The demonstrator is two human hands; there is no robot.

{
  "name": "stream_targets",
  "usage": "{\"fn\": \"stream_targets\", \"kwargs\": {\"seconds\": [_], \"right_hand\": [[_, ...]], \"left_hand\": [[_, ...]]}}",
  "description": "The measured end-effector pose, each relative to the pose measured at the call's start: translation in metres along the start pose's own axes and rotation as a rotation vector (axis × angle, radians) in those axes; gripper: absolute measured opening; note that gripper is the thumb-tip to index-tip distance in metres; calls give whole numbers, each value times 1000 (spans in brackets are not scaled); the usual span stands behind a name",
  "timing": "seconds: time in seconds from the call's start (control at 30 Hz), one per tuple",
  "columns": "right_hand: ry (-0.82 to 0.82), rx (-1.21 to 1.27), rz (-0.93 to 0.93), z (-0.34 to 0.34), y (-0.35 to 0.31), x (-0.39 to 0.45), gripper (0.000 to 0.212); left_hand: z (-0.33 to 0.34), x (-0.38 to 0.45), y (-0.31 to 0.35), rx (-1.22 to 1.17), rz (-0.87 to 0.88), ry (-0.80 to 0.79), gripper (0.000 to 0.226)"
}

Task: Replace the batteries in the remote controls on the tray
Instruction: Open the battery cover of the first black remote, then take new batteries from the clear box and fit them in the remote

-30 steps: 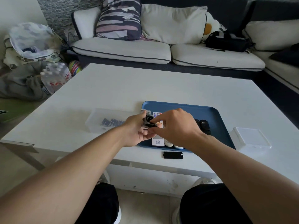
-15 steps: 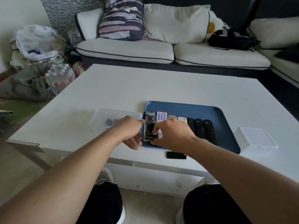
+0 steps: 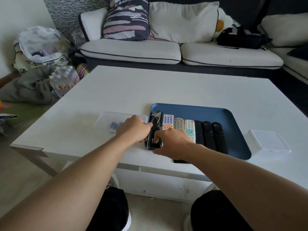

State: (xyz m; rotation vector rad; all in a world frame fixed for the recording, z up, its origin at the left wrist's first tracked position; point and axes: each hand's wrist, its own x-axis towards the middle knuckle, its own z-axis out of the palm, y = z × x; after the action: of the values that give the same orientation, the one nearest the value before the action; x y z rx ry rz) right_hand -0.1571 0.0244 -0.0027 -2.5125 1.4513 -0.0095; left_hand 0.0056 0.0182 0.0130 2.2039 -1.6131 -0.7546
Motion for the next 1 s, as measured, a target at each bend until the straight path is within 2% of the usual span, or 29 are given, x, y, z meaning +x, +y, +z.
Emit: {"fn": "stream_targets", "kwargs": {"seconds": [0.17, 0.33, 0.47, 0.57, 0.73, 0.87, 0.9, 1.0], "right_hand": [[-3, 26, -15, -1, 3, 2, 35], [23, 51, -5, 2, 6, 1, 38], [-76, 89, -10, 2, 12, 3, 42], [-84, 210, 18, -13, 29, -4, 35], [-3, 403, 276, -44, 82, -29, 18], [202, 321, 524, -54, 141, -62, 6], [237, 268, 578, -57, 155, -73, 8], [232, 182, 722, -67, 198, -110, 39]], "left_hand": [[4, -2, 9, -9, 33, 91, 39], [8, -2, 22, -112, 44, 120, 44], [13, -4, 37, -174, 59, 208, 46], [18, -2, 48, -242, 105, 239, 45], [38, 0, 75, -356, 231, 264, 29], [67, -6, 104, -322, 379, 175, 10], [74, -9, 111, -292, 411, 145, 15], [99, -19, 140, -233, 524, 26, 40]]}}
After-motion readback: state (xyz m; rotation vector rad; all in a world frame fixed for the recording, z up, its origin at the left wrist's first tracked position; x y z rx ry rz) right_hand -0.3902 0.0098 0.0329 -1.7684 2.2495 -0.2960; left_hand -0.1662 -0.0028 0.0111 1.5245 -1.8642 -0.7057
